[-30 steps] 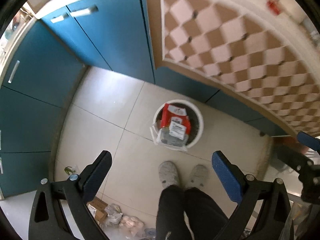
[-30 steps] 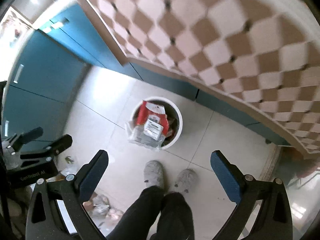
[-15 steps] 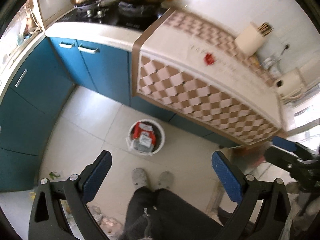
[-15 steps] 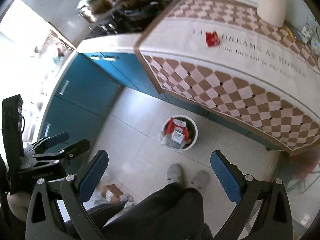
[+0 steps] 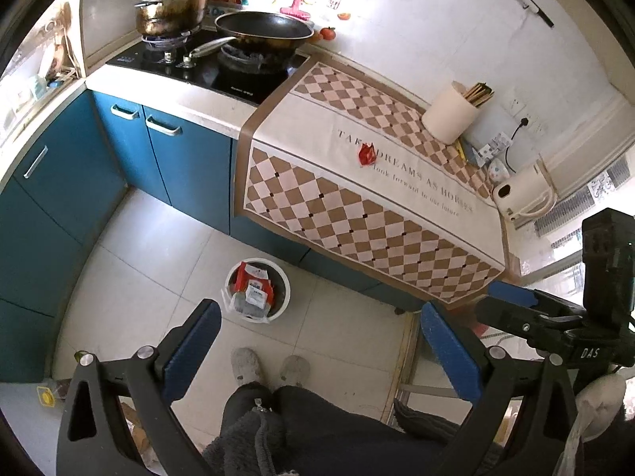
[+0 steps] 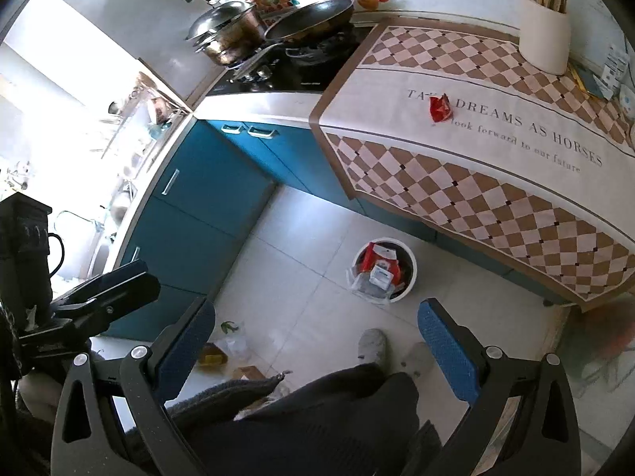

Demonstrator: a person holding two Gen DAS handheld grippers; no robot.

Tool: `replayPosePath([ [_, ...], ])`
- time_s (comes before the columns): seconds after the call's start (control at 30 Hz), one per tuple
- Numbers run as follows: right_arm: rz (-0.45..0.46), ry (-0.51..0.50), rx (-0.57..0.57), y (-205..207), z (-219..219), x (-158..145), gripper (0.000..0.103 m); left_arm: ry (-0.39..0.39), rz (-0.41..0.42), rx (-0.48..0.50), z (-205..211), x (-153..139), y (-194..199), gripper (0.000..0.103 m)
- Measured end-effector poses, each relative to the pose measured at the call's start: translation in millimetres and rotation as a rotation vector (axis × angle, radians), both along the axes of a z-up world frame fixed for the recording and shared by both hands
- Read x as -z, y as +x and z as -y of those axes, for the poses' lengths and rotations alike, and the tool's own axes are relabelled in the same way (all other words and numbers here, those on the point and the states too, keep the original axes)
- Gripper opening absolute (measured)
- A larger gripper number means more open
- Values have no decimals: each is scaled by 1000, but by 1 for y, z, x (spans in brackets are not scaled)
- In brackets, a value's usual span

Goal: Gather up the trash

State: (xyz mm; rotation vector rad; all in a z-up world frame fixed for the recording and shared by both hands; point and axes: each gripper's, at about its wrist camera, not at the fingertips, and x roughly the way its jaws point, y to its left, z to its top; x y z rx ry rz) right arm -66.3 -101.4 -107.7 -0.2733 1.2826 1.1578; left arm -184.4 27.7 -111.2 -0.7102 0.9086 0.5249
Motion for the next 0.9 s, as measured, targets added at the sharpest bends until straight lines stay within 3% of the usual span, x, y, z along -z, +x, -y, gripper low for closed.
replayPosePath([
  [0.9, -17, -10, -49, -2, -8, 1, 103, -24, -4, -44, 6, 0, -18, 103],
])
